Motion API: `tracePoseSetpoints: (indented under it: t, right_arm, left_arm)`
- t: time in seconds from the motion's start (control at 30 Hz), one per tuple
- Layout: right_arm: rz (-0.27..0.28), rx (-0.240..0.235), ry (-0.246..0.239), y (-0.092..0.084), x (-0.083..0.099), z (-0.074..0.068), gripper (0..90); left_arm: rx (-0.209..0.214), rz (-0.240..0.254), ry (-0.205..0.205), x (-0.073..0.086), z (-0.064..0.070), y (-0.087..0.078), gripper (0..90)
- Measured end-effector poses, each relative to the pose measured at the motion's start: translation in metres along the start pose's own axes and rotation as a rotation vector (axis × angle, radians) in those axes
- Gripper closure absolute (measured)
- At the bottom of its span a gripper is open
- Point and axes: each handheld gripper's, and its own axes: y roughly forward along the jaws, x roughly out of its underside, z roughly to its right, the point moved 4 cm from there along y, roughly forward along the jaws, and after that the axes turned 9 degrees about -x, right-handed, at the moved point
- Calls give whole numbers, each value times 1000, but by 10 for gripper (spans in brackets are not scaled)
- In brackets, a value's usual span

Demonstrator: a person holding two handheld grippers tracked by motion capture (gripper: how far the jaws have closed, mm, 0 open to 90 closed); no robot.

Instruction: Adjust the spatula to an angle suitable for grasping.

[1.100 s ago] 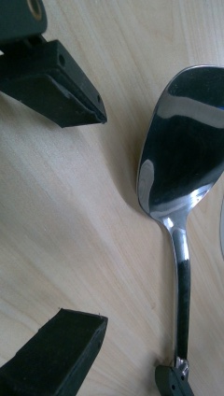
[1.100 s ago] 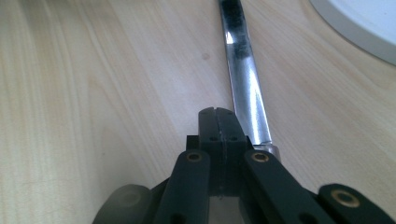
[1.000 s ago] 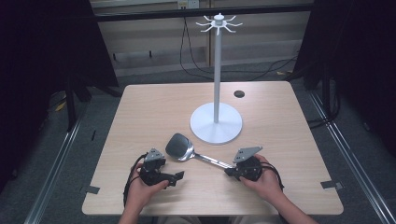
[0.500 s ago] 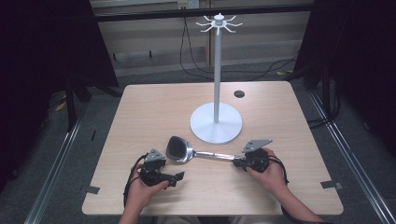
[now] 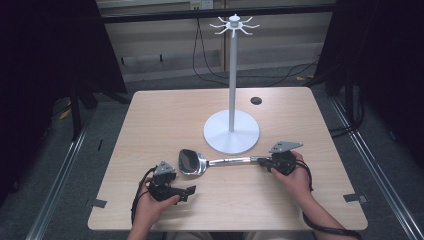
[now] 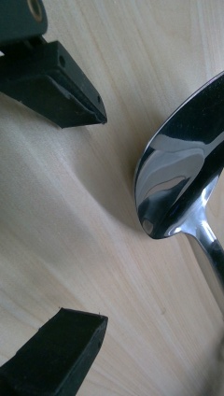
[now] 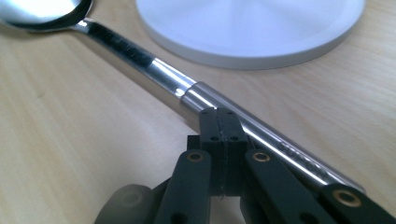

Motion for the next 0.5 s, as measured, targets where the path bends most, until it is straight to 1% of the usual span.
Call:
tracePoseSetpoints:
  t: [0.03,0.1,0.23,0.27,0.33,0.4,0.47,0.5]
  right_arm:
    - [5,5,6,0,0,2,900]
    - [7,11,3,0,0,4,900]
    - [7,-1,-1,-1,-1,3,900]
    - [13,-7,3,-1,-1,2,886]
    - [25,-25,10,-3,-3,-1,817]
    - [24,-33,13,-4,-4,-4,744]
    - [20,-39,13,-4,-4,-7,645]
    - [21,-33,7,-6,-4,-7,592]
  left_arm:
    - [0,1,-2,0,1,0,45]
    - [0,-1,2,1,1,0,45]
    - [-2,-4,9,0,2,1,46]
    - [2,-3,12,0,2,0,46]
    - [-5,1,13,-2,4,0,46]
    - [2,-2,23,-3,4,0,46]
    - [4,2,29,-6,6,-1,46]
    - [6,5,32,-8,6,-2,46]
